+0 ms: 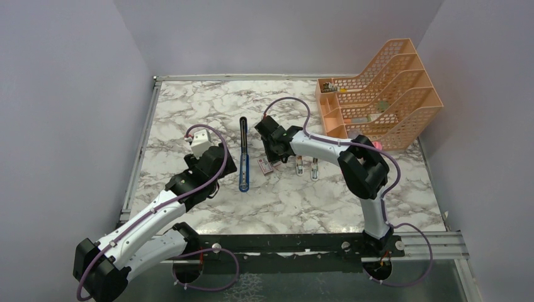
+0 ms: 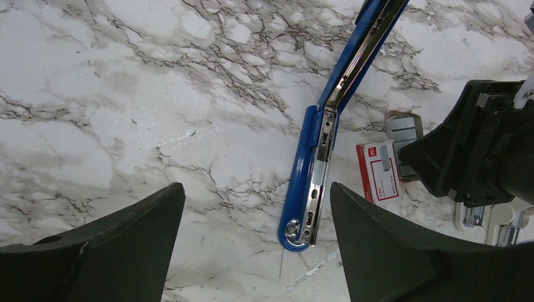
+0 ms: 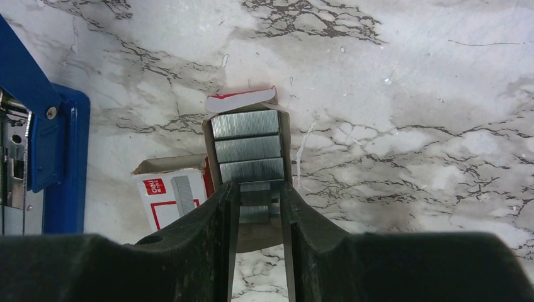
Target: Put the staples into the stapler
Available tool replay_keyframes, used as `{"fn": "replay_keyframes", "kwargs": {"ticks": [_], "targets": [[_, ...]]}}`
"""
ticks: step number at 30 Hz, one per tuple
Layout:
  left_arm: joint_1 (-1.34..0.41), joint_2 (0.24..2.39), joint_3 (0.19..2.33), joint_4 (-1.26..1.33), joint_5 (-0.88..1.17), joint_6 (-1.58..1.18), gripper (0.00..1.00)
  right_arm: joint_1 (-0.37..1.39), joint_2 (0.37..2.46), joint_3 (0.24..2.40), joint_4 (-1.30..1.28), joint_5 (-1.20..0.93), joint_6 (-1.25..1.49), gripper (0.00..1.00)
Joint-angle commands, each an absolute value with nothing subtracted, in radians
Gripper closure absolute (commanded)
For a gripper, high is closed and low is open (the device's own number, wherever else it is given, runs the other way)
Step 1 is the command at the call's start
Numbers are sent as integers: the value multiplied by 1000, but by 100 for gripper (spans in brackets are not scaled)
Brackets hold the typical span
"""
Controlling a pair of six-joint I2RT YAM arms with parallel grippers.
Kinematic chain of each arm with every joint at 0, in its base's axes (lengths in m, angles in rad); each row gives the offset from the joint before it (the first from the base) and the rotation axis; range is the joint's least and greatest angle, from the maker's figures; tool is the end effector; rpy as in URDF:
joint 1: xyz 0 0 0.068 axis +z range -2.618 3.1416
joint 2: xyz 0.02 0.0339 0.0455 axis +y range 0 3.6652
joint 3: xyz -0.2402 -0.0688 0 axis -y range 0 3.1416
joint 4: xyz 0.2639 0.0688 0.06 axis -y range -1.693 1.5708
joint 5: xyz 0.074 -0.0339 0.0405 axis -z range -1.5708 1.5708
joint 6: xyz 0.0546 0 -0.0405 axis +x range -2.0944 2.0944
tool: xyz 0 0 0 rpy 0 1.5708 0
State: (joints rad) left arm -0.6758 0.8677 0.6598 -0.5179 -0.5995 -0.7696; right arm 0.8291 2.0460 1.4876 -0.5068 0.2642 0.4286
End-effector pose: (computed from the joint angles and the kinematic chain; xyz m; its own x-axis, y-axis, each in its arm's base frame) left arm 0.1943 -0.1163 0.2219 -0.5022 -0.3337 -0.7978 -0.2259 0.9411 -0.2515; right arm 0.3124 0.3199 0.1273 -0.7979 -0.2770 -0.5355 -0.3240 0.9460 -0.0065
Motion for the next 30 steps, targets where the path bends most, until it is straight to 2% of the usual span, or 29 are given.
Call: {"fn": "replay_keyframes", "kwargs": {"ticks": [1,5,12,30], "targets": [[-672,868,652,-500,-611,-764,14,828,2071,1519,-506,246,418,66],[-672,868,652,-500,-611,-764,14,828,2085,1525,-516,236,417,67],[-672,861,651,-500,-611,-764,14,828,2066,1520,-517,236,425,77],[-672,874,665,-499,-608,-762,14,828,1903,1480,-554,227,400,75]]}}
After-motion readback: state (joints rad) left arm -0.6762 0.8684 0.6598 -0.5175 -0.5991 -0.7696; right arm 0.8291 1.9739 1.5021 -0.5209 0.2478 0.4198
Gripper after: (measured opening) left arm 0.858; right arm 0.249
